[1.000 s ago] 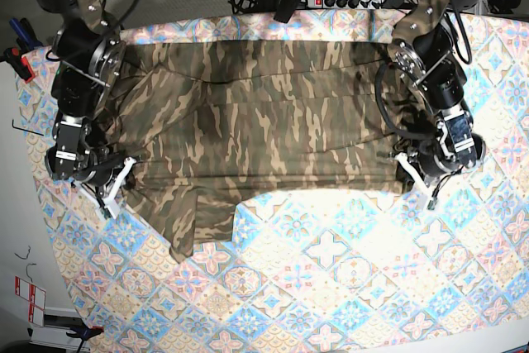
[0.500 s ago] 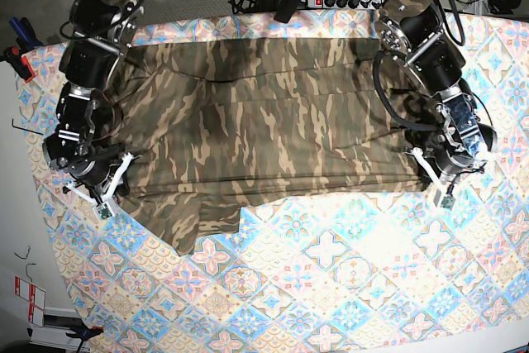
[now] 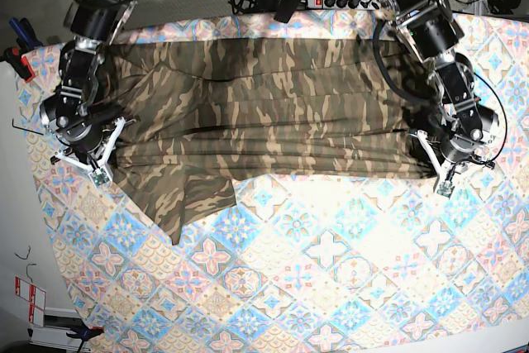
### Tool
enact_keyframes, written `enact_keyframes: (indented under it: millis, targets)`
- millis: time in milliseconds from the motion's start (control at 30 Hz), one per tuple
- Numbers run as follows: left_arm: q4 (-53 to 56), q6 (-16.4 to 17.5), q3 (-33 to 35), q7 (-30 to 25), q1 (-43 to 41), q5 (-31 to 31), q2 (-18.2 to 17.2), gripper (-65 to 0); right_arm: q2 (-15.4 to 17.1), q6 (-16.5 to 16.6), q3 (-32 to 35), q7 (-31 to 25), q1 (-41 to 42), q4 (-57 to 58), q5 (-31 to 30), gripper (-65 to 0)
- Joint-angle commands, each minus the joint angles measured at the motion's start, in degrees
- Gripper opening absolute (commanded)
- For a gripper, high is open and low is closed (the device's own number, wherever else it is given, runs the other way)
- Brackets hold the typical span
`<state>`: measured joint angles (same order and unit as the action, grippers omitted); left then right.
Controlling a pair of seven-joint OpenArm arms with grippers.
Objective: Fold the T-shirt properly
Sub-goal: 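Lift the hem and fold it toward the collar with both grippers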
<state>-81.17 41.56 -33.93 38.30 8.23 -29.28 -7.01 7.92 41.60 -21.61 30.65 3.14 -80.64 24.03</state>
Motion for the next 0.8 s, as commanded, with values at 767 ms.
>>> enact_keyframes:
  millis: [767]
  targets:
    - [-16.8,-1.6,-0.3,-0.4,-16.4,1.5,-1.9,-61.5,-1.5,-1.6,-5.7,-0.4,-16.0,-18.8,0.3,-63.8]
